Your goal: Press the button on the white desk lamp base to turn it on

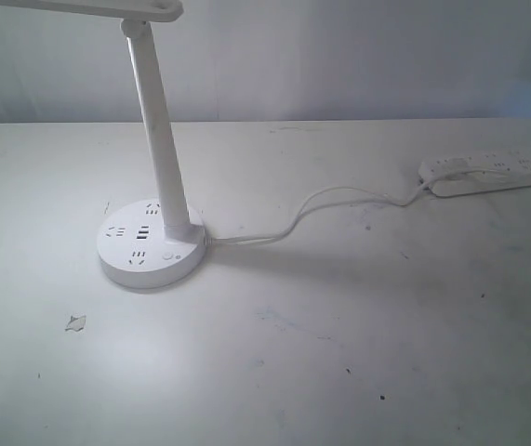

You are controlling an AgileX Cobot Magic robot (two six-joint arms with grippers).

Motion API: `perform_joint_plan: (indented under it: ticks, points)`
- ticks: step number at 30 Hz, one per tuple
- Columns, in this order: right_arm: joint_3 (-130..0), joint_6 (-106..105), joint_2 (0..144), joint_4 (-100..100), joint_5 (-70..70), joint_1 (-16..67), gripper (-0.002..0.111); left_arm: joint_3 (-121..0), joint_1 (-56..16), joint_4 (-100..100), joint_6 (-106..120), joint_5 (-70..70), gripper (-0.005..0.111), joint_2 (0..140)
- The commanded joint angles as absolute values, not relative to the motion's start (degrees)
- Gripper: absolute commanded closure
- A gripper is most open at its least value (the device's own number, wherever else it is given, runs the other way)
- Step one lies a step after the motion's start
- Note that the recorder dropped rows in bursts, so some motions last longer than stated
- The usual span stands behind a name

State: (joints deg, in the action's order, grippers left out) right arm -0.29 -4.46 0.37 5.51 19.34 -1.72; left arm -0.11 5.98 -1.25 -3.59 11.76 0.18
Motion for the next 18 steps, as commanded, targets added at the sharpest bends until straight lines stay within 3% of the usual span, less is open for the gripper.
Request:
perform_joint_plan:
  ticks: [1, 18]
  points:
    - [0.0, -4.3, 0.0, 3.8, 19.3, -2.1, 0.108, 0.0, 5.5, -1.2, -3.6, 11.5, 0.107, 0.0]
    - [0.0, -4.3, 0.0, -0.3, 19.3, -2.1, 0.108, 0.0, 5.5, -1.2, -3.6, 11.5, 0.107, 0.0]
